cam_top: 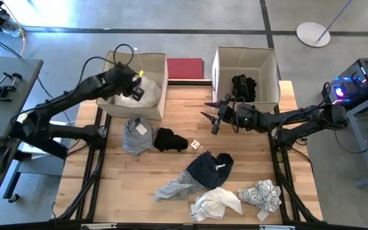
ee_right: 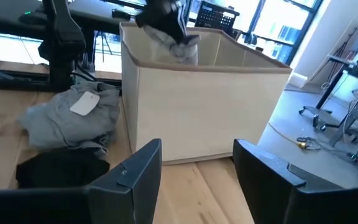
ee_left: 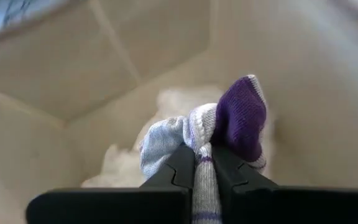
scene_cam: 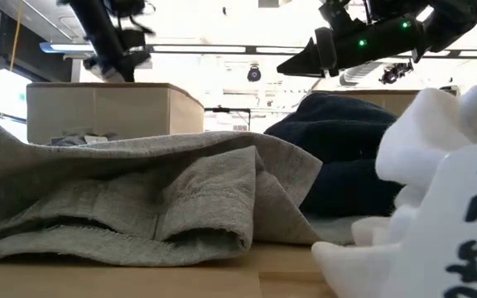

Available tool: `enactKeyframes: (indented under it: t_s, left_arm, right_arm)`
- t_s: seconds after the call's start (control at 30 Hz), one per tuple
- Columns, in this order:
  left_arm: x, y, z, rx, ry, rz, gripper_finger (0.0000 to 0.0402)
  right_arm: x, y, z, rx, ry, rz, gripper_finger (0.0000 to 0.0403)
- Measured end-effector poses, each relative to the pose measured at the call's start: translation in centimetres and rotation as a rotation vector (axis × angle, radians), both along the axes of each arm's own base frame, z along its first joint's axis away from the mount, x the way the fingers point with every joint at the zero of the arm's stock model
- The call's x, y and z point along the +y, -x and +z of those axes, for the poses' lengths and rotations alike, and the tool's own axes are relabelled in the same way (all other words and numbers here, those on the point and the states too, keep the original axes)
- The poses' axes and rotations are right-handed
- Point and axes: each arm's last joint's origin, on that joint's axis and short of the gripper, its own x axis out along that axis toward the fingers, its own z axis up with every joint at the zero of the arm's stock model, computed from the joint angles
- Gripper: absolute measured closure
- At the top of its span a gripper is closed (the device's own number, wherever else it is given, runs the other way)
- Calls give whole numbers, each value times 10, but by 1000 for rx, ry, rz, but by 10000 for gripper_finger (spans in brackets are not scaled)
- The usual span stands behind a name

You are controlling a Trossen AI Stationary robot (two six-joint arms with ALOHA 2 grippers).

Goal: Sort clothes
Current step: Put the gray socks into the left laundry organizer, then put the black shorts into the right laundry organizer

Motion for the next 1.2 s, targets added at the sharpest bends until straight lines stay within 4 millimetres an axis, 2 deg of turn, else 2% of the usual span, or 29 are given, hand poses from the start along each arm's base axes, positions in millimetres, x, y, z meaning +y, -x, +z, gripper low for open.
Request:
enactKeyframes:
  t_s: [0.1,0.23,0.4,0.5,0.67,0.8,0.87,1.03,1.2]
  left_arm:
    - [12,-2,-10,75,18,5,355]
    - [21,-4,-17,113,40,-39,291]
    - [19,-1,-3,131,-2,-36,216]
    - [14,6,11,114,-45,13,191]
    - [-7,14,29,24,-99,-23,186]
    - [-30,12,38,-62,-153,-119,194]
    - [-43,7,37,-122,-181,-208,198]
    - [-83,-7,32,-345,-227,-577,206]
    - [-114,-9,15,-440,-288,-779,216]
  right_arm:
    - [0,0,0,-10,-32,-4,215]
    - [1,0,-1,-18,-61,11,215]
    - [1,0,-1,-24,-88,10,215]
    - [3,0,-1,-32,-107,16,215]
    - [17,-1,1,-40,-115,68,215]
    - [34,-1,11,-60,-111,134,215]
    - [43,-2,17,-57,-99,163,215]
    - [73,-6,29,63,-44,163,215]
    - [94,-6,51,146,-167,156,215]
